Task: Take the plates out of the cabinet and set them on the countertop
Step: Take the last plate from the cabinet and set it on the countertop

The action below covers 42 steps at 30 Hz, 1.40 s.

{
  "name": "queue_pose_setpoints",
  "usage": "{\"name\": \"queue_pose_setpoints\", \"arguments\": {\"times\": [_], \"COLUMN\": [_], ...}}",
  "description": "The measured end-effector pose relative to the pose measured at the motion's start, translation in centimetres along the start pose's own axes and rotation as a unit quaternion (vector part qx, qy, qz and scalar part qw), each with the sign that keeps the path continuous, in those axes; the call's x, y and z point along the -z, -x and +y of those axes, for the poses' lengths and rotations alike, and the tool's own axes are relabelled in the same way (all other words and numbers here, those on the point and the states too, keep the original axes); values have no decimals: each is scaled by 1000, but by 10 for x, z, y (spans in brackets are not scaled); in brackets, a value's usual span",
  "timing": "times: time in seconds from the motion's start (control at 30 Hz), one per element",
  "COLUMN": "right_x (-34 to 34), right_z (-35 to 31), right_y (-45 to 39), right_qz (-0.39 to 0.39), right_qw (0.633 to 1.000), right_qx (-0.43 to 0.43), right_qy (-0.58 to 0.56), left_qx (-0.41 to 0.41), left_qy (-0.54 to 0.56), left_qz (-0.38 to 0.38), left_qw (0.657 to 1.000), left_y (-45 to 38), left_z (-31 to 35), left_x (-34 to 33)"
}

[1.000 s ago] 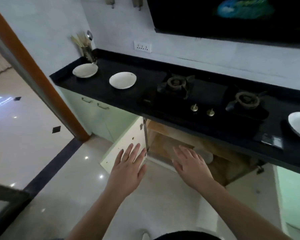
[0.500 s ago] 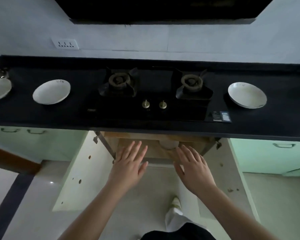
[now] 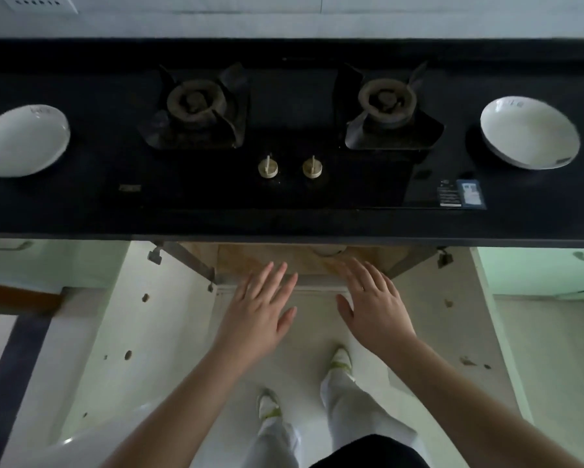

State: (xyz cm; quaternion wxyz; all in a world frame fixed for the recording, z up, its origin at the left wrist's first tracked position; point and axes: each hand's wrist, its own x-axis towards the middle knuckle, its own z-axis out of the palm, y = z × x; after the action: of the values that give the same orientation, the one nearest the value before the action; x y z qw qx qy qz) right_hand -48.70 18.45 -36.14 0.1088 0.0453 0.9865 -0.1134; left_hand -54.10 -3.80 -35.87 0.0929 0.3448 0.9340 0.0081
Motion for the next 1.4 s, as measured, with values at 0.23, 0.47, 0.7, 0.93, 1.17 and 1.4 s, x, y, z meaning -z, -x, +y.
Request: {"name": "queue_pose_setpoints", "arguments": {"times": [0.23,0.47,0.7,0.93,1.17,1.4], "right_x": [-66,-107,-164,-220,-267,-291], "right_z": [-6,13,55,89,119,129], "right_y": [-25,-52,-105,-166,-207,-222], "right_qz": [-10,-10,10,49,159,207], "right_qw": [999,1000,999,996,985,971], "right_qx": [-34,-19,-16,-25,3,4], "right_qy": [-30,-8,36,76,71,117], "left_qx": [-2,4,21,-26,15,0], "left_qy": [8,22,23,9,-12,-65], "left_qz": [-26,-24,12,56,107,260], "left_qw": [1000,999,999,998,994,964], "left_y": [-31,-61,-121,-189,-229,-248], "left_z": [-23,-16,-24,-44,-59,-67], "left_x": [-63,-114,-185,-254,-307,-334]}}
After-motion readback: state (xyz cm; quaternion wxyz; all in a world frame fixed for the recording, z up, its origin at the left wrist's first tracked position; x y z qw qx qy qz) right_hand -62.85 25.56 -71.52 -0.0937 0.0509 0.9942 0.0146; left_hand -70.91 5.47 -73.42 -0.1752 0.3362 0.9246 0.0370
